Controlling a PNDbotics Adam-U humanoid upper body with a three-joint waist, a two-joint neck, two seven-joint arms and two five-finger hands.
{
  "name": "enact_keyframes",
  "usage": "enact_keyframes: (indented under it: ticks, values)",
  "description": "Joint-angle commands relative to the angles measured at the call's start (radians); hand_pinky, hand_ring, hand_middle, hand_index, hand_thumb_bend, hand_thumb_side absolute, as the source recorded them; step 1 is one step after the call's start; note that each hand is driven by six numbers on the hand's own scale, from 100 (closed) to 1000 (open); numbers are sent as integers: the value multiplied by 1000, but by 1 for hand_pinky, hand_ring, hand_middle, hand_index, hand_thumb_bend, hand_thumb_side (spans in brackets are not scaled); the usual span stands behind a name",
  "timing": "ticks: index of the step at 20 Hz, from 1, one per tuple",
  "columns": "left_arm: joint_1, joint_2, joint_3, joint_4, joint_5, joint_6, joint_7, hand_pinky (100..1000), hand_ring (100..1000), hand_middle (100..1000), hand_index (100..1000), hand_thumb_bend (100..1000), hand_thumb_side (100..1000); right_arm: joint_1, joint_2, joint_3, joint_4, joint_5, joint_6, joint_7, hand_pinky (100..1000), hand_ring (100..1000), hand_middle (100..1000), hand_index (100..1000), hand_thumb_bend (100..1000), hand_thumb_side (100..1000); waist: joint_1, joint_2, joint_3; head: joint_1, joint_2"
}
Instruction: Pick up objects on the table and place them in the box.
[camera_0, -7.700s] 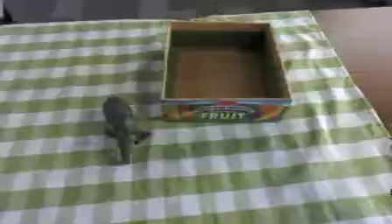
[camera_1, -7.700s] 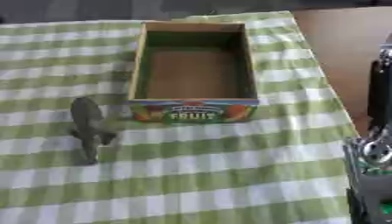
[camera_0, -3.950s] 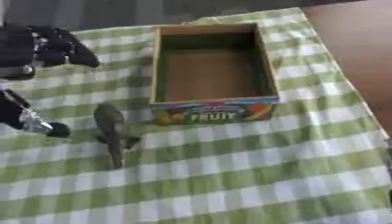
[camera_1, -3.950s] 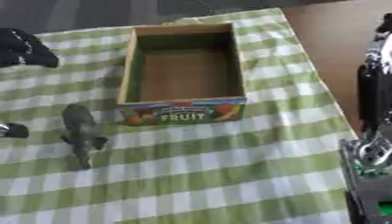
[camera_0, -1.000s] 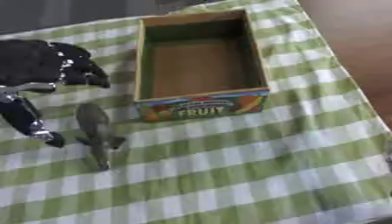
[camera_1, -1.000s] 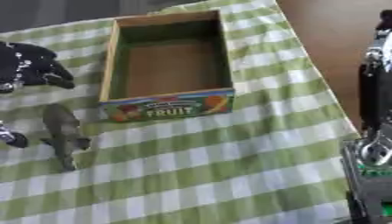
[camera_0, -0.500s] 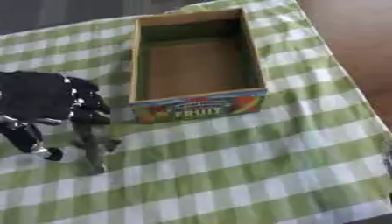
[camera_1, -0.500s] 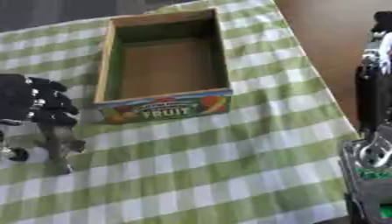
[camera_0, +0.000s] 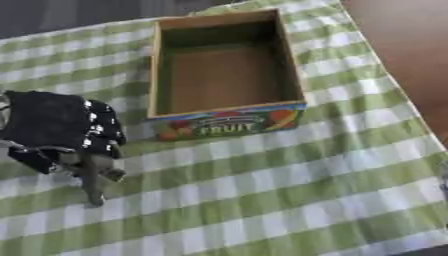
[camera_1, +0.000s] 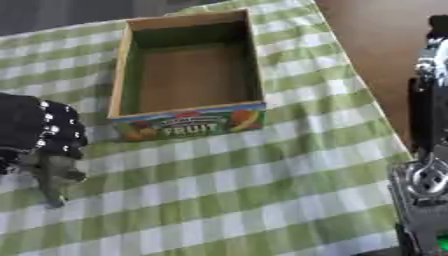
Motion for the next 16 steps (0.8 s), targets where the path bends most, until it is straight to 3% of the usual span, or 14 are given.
enact_keyframes:
  ticks: [1,4,8,10,16]
  values:
    - [-11,19,6,8,-21,-1,57,696,689,637,645,261,205,-6,-7,-1,-18,-4,-1,1,890,834,642,806,100,711,-7,-18,0,-1,-8]
    - [-10,16,8,24,-35,-1,86,659,648,602,545,267,210,-5,-6,0,-18,-5,-1,1,890,835,642,806,100,711,-8,-19,0,0,-8]
    - [-5,10,17,41,-31,-1,109,626,632,611,540,156,123,-3,-5,0,-18,-6,0,1,891,836,642,806,100,712,-8,-20,0,-1,-9]
    - [-3,7,28,46,-15,-1,111,619,631,613,544,100,134,-2,-4,0,-18,-6,0,2,891,835,642,806,100,712,-9,-21,1,-2,-9]
    - [-8,-2,72,32,78,-1,84,596,621,601,518,100,189,0,-4,-4,-18,-6,-1,-1,891,836,641,806,100,712,-10,-29,4,-4,-8]
